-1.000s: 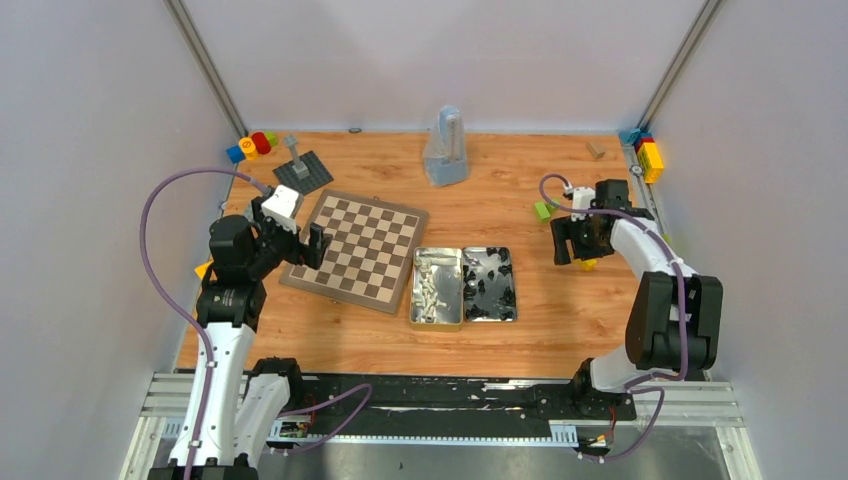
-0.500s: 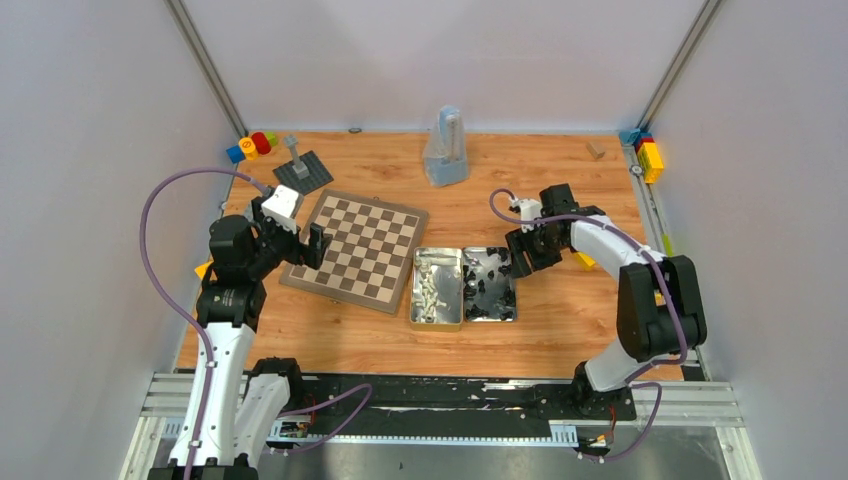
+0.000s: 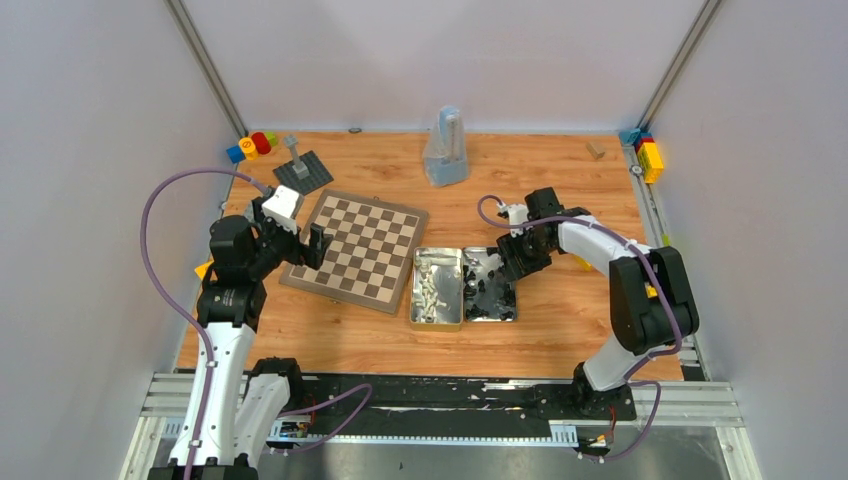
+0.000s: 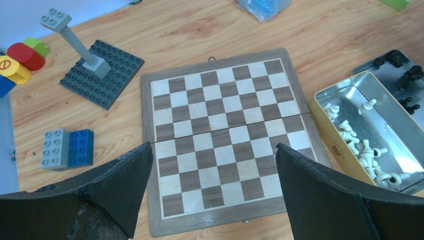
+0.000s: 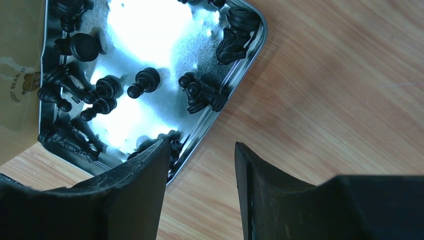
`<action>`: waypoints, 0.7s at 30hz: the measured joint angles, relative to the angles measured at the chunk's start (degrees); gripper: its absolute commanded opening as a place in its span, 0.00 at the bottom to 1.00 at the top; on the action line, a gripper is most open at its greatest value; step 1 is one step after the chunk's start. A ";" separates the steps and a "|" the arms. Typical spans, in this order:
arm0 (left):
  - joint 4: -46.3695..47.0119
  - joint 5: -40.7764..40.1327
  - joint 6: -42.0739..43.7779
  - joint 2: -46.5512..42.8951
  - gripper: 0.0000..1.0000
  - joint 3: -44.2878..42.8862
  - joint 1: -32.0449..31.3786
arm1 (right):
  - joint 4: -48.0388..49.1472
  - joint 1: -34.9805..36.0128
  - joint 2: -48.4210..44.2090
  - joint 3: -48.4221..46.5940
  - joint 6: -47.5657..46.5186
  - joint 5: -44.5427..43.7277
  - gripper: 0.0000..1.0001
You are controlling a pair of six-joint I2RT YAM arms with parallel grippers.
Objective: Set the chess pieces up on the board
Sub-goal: Move the storage box to the center of the board.
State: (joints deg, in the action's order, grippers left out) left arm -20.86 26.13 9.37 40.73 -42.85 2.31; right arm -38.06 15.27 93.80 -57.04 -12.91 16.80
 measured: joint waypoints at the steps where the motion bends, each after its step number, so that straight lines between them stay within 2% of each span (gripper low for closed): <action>1: 0.02 0.11 0.00 0.00 1.00 0.00 0.00 | 0.00 0.07 0.04 0.00 0.00 -0.20 0.51; 6: 0.02 0.90 -0.02 0.24 1.00 0.00 0.00 | -0.52 0.63 -0.15 -0.90 -0.26 0.00 0.60; 10: 0.02 1.01 0.00 0.33 1.00 0.00 -0.02 | -1.66 2.78 -0.68 -5.64 -0.52 1.22 0.65; 15: 0.07 0.98 -0.02 0.33 1.00 0.00 0.00 | -1.57 7.32 0.07 -13.97 -0.72 2.25 0.66; 21: 0.09 0.98 0.00 0.66 1.00 0.04 0.00 | -1.11 11.78 6.36 -21.46 -1.25 2.16 0.66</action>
State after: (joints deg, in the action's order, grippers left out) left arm -20.78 27.11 9.37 41.39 -42.81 2.31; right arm -39.18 27.05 100.16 -78.50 -14.15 18.96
